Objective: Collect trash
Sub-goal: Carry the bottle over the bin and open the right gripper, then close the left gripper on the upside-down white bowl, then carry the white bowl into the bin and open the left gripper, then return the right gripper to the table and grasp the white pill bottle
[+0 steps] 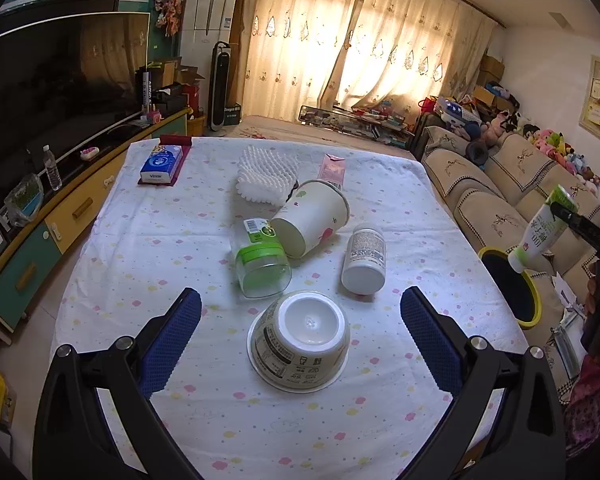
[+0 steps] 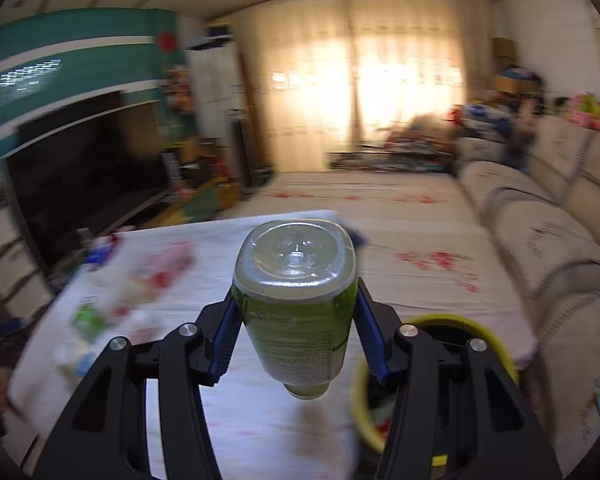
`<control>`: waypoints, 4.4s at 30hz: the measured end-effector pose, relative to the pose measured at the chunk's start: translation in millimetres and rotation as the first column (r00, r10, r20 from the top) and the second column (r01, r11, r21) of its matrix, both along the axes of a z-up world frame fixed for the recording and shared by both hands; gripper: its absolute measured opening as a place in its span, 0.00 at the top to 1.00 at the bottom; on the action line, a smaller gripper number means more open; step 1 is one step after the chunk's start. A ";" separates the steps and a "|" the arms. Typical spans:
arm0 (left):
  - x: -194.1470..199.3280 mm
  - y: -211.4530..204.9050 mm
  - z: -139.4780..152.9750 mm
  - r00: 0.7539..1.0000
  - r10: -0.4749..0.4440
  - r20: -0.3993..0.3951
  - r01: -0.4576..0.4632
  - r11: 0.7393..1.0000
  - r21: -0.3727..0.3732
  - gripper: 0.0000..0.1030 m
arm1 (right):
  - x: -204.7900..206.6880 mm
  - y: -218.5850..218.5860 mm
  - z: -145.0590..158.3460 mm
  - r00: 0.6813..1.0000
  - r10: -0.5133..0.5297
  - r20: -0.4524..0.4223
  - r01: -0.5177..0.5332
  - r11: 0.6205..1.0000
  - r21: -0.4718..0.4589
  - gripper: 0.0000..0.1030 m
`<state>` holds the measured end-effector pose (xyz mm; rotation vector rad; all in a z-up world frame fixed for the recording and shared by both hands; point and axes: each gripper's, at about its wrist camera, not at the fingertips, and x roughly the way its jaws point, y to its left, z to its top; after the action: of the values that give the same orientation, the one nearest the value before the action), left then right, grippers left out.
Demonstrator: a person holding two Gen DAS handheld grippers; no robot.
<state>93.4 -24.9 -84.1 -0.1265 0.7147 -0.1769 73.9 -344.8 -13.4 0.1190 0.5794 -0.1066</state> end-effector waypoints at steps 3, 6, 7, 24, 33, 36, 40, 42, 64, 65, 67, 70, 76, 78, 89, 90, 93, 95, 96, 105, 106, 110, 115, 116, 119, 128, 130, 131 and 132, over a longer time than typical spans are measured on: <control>3.4 -5.8 -2.7 1.000 -0.011 -0.011 0.011 1.000 0.008 0.05 | 12.2 -46.8 -40.5 0.987 -0.133 -0.091 0.134 0.991 0.002 0.51; 6.4 -11.6 -5.7 1.000 -0.024 -0.021 0.024 1.000 0.013 0.05 | 23.9 -80.9 -87.1 0.958 -0.210 -0.195 0.216 0.976 0.011 0.51; 7.7 -13.7 -6.7 0.999 -0.027 -0.024 0.028 1.000 0.014 0.05 | 26.3 -86.8 -99.5 0.949 -0.225 -0.220 0.233 0.973 0.009 0.51; 25.0 -26.7 -31.9 0.995 -0.049 -0.091 0.053 0.998 0.040 0.05 | 35.8 -101.7 -162.5 0.893 -0.276 -0.355 0.296 0.955 0.003 0.41; 40.3 -30.5 -57.1 0.986 -0.059 -0.154 0.071 0.995 0.071 0.05 | 16.1 -79.8 -134.0 0.925 -0.236 -0.299 0.258 0.966 0.034 0.37; 48.6 -31.6 -64.3 0.984 -0.059 -0.169 0.073 0.994 0.075 0.05 | 14.4 -74.2 -127.7 0.931 -0.222 -0.288 0.243 0.969 0.037 0.36; 54.9 -33.8 -71.0 0.983 -0.055 -0.176 0.074 0.992 0.103 0.05 | 14.7 -69.6 -123.2 0.936 -0.208 -0.283 0.230 0.972 0.044 0.36; 58.3 -33.8 -75.2 0.981 -0.051 -0.185 0.074 0.991 0.115 0.05 | 15.3 -67.1 -123.2 0.937 -0.203 -0.285 0.225 0.973 0.045 0.36; 62.8 -45.3 -76.8 0.977 -0.100 -0.187 0.136 0.973 0.187 0.22 | 8.5 -65.3 -119.0 0.942 -0.185 -0.280 0.209 0.976 0.060 0.36; 60.6 -49.0 -69.9 0.978 -0.115 -0.173 0.147 0.971 0.187 0.22 | 6.2 -66.6 -117.5 0.943 -0.188 -0.274 0.212 0.975 0.063 0.36; 56.2 -59.9 -53.9 0.978 -0.151 -0.143 0.177 0.966 0.189 0.22 | 1.3 -68.5 -114.2 0.945 -0.196 -0.263 0.219 0.974 0.063 0.36; 55.8 -86.3 -28.5 0.969 -0.227 -0.101 0.243 0.951 0.190 0.22 | -9.5 -73.8 -109.4 0.946 -0.212 -0.247 0.234 0.970 0.063 0.36; 70.0 -180.3 2.8 0.895 -0.441 -0.062 0.444 0.874 0.198 0.22 | -40.5 -97.3 -101.5 0.936 -0.275 -0.220 0.294 0.954 0.058 0.36; 78.3 -221.7 6.5 0.850 -0.523 -0.054 0.523 0.830 0.193 0.22 | -53.0 -109.2 -99.4 0.929 -0.306 -0.211 0.324 0.944 0.058 0.36; 121.9 -421.6 -12.8 0.648 -0.750 -0.129 0.761 0.632 0.147 0.21 | -98.9 -162.7 -107.7 0.889 -0.401 -0.220 0.428 0.900 0.086 0.36; 127.6 -434.5 -18.9 0.641 -0.755 -0.142 0.768 0.624 0.145 0.21 | -99.9 -165.2 -110.1 0.887 -0.404 -0.226 0.431 0.898 0.088 0.36; 145.4 -472.6 -39.8 0.629 -0.753 -0.192 0.777 0.615 0.134 0.21 | -100.5 -170.4 -116.2 0.882 -0.405 -0.241 0.436 0.895 0.095 0.36; 156.7 -488.3 -55.4 0.629 -0.745 -0.223 0.776 0.617 0.129 0.21 | -100.4 -171.7 -118.4 0.881 -0.405 -0.245 0.437 0.894 0.097 0.36; 161.5 -494.8 -61.7 0.632 -0.738 -0.235 0.773 0.620 0.131 0.21 | -100.1 -171.0 -119.4 0.881 -0.404 -0.246 0.437 0.894 0.097 0.36; 175.3 -484.5 -61.5 0.674 -0.712 -0.198 0.736 0.670 0.095 0.10 | -97.5 -159.5 -113.6 0.896 -0.381 -0.230 0.411 0.906 0.099 0.34; 170.5 -471.1 -54.0 0.682 -0.708 -0.182 0.729 0.678 0.095 0.10 | -96.4 -156.3 -113.2 0.899 -0.374 -0.229 0.404 0.909 0.102 0.34; 147.8 -416.1 -19.3 0.727 -0.680 -0.097 0.686 0.722 0.085 0.05 | -87.5 -141.9 -113.2 0.911 -0.339 -0.234 0.370 0.923 0.102 0.34; 110.4 -318.0 13.2 0.804 -0.594 -0.006 0.594 0.803 0.048 0.05 | -66.7 -114.3 -112.5 0.933 -0.265 -0.243 0.297 0.949 0.104 0.33; 103.3 -297.0 16.5 0.822 -0.570 0.008 0.569 0.821 0.047 0.05 | -60.5 -105.4 -111.8 0.939 -0.242 -0.246 0.273 0.957 0.101 0.33; 81.9 -233.6 22.5 0.878 -0.476 0.042 0.473 0.878 0.071 0.05 | -40.0 -73.9 -108.4 0.953 -0.167 -0.252 0.193 0.977 0.085 0.33; 37.2 -46.8 9.4 0.992 -0.118 0.043 0.114 0.989 0.098 0.05 | 24.5 54.9 -87.3 0.967 0.093 -0.236 -0.081 0.995 0.057 0.31; 31.2 -15.0 3.9 0.997 -0.065 0.032 0.062 0.995 0.082 0.05 | 36.2 87.7 -83.1 0.962 0.149 -0.229 -0.139 0.988 0.060 0.31; 29.3 -4.5 2.0 0.999 -0.044 0.029 0.042 0.996 0.078 0.05 | 42.4 106.1 -80.9 0.958 0.180 -0.224 -0.170 0.983 0.064 0.31; 27.1 3.2 0.3 0.999 -0.027 0.028 0.025 0.997 0.075 0.05 | 48.2 122.6 -78.8 0.954 0.204 -0.218 -0.194 0.979 0.067 0.31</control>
<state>120.5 -21.7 -83.9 -0.0436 0.6936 -0.1762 122.0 -222.1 -92.2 0.0922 0.8164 0.0910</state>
